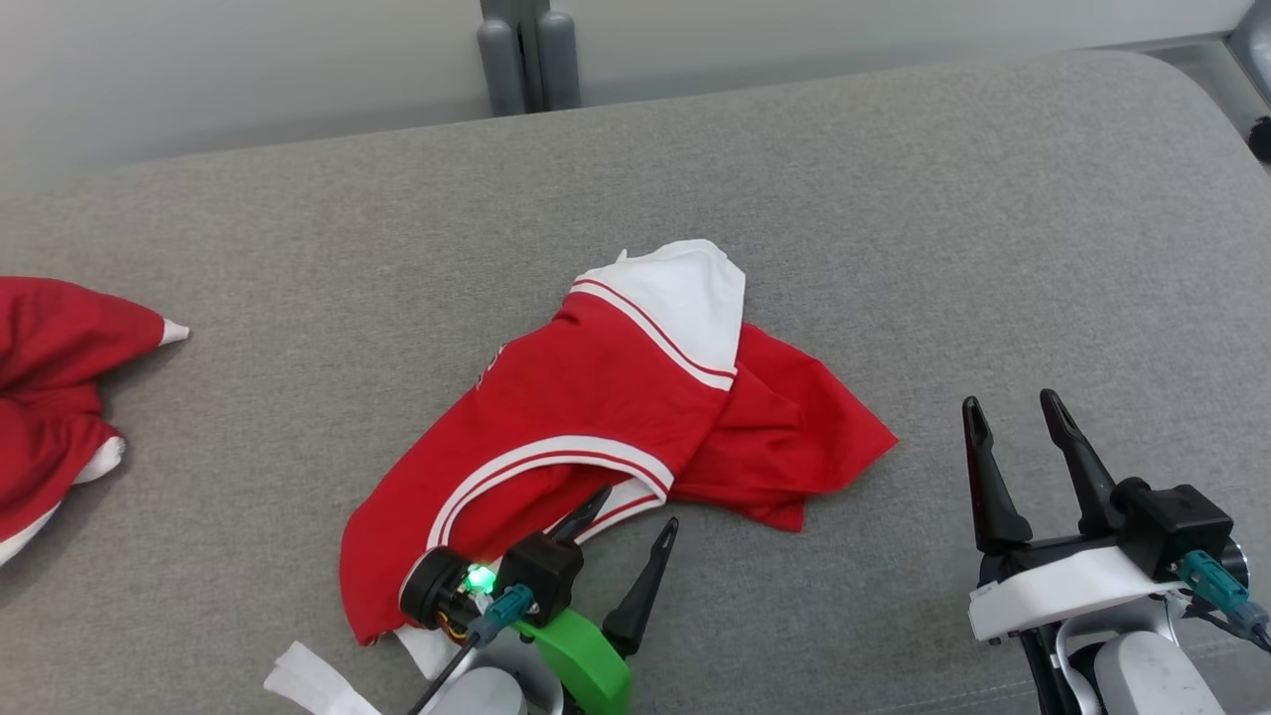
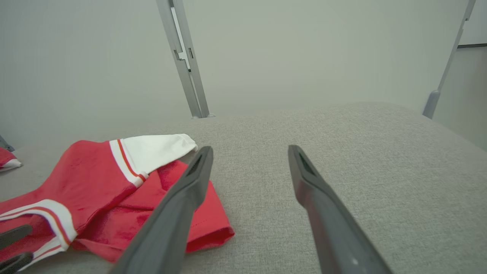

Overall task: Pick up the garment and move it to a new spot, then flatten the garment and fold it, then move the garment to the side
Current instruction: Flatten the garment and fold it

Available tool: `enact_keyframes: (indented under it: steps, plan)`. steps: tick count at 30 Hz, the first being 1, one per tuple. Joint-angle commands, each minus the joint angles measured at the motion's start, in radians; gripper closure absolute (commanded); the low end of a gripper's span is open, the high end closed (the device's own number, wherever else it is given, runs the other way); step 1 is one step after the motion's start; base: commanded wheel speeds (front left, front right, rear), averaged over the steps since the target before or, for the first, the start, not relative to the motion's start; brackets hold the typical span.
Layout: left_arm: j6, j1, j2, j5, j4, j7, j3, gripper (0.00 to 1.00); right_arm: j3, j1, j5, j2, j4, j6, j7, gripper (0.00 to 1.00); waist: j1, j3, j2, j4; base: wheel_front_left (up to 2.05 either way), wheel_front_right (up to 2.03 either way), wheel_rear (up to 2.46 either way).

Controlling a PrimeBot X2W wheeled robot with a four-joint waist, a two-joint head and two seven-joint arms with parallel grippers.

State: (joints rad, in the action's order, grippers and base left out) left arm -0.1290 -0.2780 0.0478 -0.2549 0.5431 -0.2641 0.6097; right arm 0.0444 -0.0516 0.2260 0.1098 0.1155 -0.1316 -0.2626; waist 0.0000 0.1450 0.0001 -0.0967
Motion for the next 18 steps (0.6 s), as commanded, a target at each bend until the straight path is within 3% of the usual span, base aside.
enact_keyframes:
  steps: [1,9,10,11,12,13,18]
  plan:
    - [-0.002,-0.028,0.005,-0.014,0.017,0.000,0.009,0.00,0.000,-0.016,0.003,-0.001,-0.004,0.002,-0.003,0.00,0.0000,0.047,-0.0001,-0.046,0.00,0.00,0.00]
    - [0.012,-0.097,0.005,-0.066,0.074,0.000,0.053,0.00,0.005,-0.033,0.003,-0.009,-0.001,0.002,-0.003,0.00,0.0000,0.064,-0.0001,-0.068,0.00,0.00,0.00]
    - [0.015,-0.104,0.005,-0.078,0.076,0.000,0.056,0.23,0.008,-0.033,0.002,-0.010,-0.001,0.002,-0.003,0.00,0.0000,0.064,-0.0001,-0.068,0.00,0.00,0.00]
    - [0.017,-0.113,0.005,-0.087,0.075,0.000,0.059,0.64,0.009,-0.033,0.002,-0.011,0.000,0.002,-0.003,0.00,0.0000,0.064,-0.0001,-0.068,0.00,0.00,0.00]
    - [0.019,-0.120,0.005,-0.093,0.073,0.000,0.061,0.94,0.011,-0.034,0.002,-0.012,0.001,0.002,-0.003,0.00,0.0000,0.064,-0.0001,-0.067,0.00,0.00,0.00]
    - [0.022,-0.127,0.005,-0.098,0.075,0.000,0.063,1.00,0.013,-0.034,0.003,-0.012,0.002,0.002,-0.003,0.00,0.0000,0.063,-0.0001,-0.066,0.00,0.00,0.00]
    - [0.033,-0.157,0.005,-0.107,0.047,0.000,0.057,1.00,0.015,-0.030,0.004,-0.013,0.002,0.002,-0.003,0.00,0.0000,0.059,-0.0001,-0.050,0.00,0.00,0.00]
